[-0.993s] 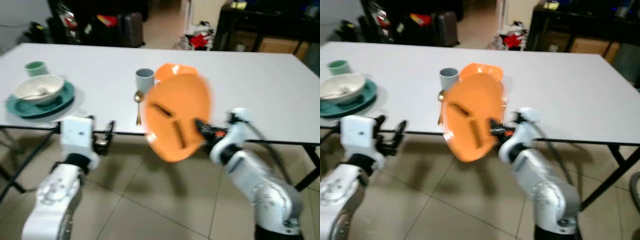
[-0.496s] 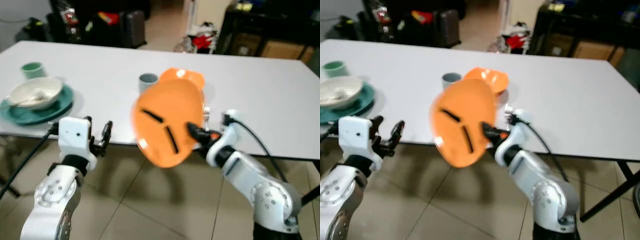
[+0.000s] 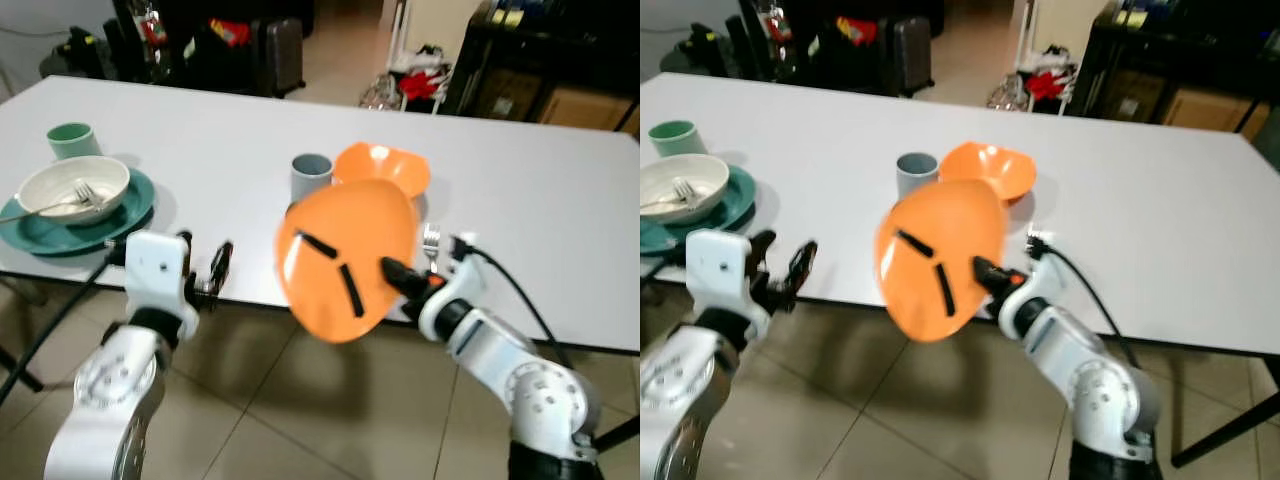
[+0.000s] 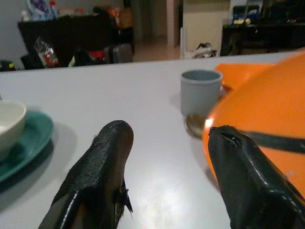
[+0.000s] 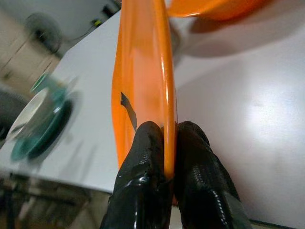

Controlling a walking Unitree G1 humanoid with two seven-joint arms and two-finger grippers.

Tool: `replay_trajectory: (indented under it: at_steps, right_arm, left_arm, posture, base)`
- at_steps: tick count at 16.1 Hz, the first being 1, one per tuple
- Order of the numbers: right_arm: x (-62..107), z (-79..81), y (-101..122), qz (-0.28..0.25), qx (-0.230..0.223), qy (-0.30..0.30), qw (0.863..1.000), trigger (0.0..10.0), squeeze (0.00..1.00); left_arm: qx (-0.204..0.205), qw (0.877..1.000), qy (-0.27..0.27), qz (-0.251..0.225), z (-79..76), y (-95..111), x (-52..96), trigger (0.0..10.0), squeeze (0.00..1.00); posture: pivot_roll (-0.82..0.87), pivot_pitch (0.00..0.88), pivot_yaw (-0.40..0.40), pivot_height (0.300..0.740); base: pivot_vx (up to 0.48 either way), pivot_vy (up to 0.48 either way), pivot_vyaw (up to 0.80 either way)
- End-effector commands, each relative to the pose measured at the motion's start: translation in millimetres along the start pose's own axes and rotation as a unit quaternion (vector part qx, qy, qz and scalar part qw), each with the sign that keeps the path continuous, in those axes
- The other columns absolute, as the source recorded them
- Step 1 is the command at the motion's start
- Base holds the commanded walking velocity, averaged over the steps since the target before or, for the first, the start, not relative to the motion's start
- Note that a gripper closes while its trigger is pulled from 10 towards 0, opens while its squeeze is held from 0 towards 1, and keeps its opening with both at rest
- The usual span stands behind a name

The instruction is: Setting the table

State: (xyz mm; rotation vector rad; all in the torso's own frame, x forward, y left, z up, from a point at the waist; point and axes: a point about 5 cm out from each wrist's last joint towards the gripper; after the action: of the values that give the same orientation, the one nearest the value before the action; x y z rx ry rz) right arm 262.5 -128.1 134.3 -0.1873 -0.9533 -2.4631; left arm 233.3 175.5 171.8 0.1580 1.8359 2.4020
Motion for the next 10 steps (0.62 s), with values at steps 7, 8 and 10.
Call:
replay_trajectory:
  at_steps: [7, 8, 10]
  right_arm:
    - [-19.7, -16.7, -2, 0.006, -0.149, -0.073, 0.986, 10.0, 0.0]
    - [-22.3, -15.6, -2, 0.008, -0.16, -0.071, 0.984, 10.0, 0.0]
    - [-31.1, -12.1, -4, 0.006, -0.23, -0.068, 0.971, 10.0, 0.0]
  left_arm:
    - [-0.027, 0.995, -0.098, -0.012, -4.8, 5, 0.3, 10.0, 0.0]
    - [-0.026, 0.994, -0.105, -0.015, -5.6, 7, 0.1, 10.0, 0.0]
    - [-0.032, 0.992, -0.118, -0.022, -3.9, 11, -1.9, 10.0, 0.0]
  posture:
    - [-0.02, 0.0, 0.021, 0.74]
    - [-0.02, 0.0, 0.026, 0.74]
    - [-0.01, 0.0, 0.031, 0.74]
  base:
    - [0.0, 0.0, 0.0]
    - [0.0, 0.0, 0.0]
    - [0.0, 0.0, 0.0]
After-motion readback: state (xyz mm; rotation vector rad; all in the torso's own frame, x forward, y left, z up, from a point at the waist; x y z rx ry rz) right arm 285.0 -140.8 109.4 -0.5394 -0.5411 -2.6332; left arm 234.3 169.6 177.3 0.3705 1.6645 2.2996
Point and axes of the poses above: a point about 5 cm out from each wrist's last joint towards the gripper, its own x axis pointing back from the gripper into the wrist, its own y axis along the axis of the wrist's last joint, z = x × y, and after that the axes turned 8 degrees about -x, right-handed
